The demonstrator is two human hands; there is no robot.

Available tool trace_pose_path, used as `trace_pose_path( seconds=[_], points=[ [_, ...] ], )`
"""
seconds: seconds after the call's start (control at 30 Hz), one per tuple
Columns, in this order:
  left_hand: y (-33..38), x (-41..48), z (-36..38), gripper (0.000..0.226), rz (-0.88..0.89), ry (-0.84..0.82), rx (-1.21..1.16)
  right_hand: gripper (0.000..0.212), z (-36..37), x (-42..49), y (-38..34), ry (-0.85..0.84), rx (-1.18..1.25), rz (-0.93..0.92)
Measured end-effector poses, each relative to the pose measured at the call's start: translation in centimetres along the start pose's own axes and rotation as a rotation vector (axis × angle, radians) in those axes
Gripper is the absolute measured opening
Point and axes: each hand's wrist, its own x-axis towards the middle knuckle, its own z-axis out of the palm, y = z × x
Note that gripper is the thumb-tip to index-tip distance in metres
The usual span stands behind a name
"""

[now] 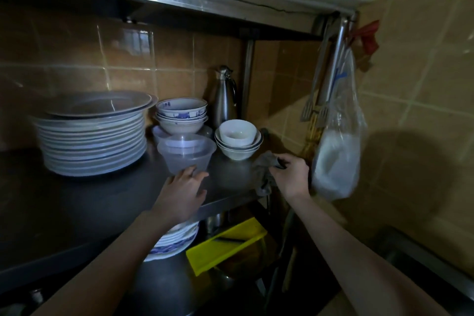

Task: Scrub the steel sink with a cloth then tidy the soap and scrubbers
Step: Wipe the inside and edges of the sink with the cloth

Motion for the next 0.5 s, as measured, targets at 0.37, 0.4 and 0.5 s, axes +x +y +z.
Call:
trace_pose_path(
  seconds=[0.37,0.4,0.5],
  points=[
    [-2.2,6.3,2.5,0.046,0.141,0.017,0.027,0.025,7.4,5.5,2.7,0.105,-0.061,0.12],
    [-2.3,6.6,2.7,0.046,0.153,0.02,0.029,0.026,7.8,5.7,3.1,0.116,-0.049,0.133],
    [-2.6,7.1,2.8,0.047,0.17,0.027,0.049,0.028,9.0,5.9,3.7,0.121,-0.043,0.139]
  ],
)
